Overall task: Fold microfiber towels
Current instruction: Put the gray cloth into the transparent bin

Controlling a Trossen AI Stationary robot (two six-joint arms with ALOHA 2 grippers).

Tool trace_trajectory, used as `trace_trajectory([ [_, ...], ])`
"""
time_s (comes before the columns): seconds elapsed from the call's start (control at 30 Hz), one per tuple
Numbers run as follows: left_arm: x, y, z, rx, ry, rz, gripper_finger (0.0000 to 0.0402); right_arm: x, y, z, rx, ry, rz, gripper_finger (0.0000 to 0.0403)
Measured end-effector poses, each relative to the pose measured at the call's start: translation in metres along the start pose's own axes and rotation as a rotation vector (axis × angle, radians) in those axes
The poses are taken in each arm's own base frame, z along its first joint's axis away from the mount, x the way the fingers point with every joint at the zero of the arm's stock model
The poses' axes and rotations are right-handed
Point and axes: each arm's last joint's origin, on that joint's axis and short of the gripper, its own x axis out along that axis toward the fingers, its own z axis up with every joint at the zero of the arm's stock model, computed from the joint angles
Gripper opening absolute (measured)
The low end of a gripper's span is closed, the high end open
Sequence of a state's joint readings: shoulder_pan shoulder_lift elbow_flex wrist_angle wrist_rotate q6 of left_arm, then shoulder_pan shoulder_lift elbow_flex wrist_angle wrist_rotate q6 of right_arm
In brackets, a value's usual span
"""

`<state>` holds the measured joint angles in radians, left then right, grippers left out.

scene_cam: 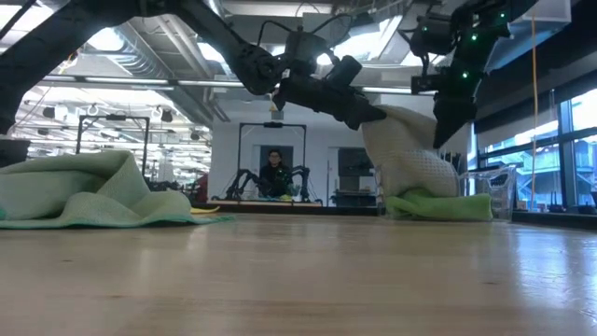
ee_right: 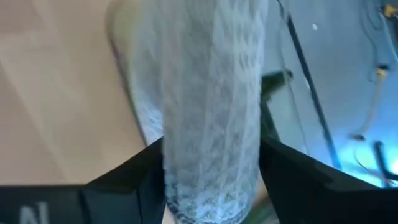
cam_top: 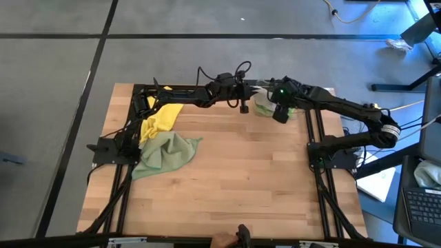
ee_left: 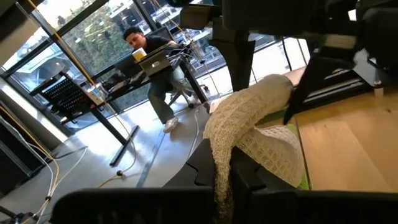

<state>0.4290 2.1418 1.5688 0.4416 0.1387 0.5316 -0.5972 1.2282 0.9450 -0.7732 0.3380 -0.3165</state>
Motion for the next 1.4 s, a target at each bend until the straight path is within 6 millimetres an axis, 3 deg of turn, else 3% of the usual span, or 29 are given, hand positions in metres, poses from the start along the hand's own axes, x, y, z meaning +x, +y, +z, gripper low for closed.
trace_trajectory([
  [0.37, 0.0, 0.001, 0.0, 0.003, 0.012, 0.021, 0.0, -0.009, -0.007, 0.009, -0.005, -0.034, -0.049, 0.0149],
  [0.63, 0.0, 0.001, 0.0, 0.076, 0.013, 0.022, 0.0001, -0.01, -0.01, 0.01, -0.047, -0.023, -0.121, 0.0017],
  [0.8, 0.0, -0.002, 0.002, 0.084, -0.001, -0.001, 0.0003, -0.01, -0.011, 0.013, -0.039, -0.048, -0.144, 0.0019],
  [0.9, 0.0, -0.001, 0.005, 0.134, -0.031, 0.017, 0.0001, -0.011, -0.015, 0.012, -0.057, -0.005, -0.253, 0.0012],
  [1.03, -0.002, 0.012, 0.016, 0.183, -0.138, 0.155, 0.0002, -0.015, -0.021, 0.019, -0.084, -0.01, -0.427, 0.0011],
  [1.2, -0.004, 0.027, 0.019, 0.183, -0.183, 0.217, 0.0001, -0.018, -0.026, 0.026, -0.072, -0.055, -0.517, 0.0014],
  [1.4, 0.019, 0.035, 0.005, 0.177, -0.132, 0.2, 0.0002, -0.019, -0.03, 0.026, -0.09, -0.011, -0.603, 0.0012],
])
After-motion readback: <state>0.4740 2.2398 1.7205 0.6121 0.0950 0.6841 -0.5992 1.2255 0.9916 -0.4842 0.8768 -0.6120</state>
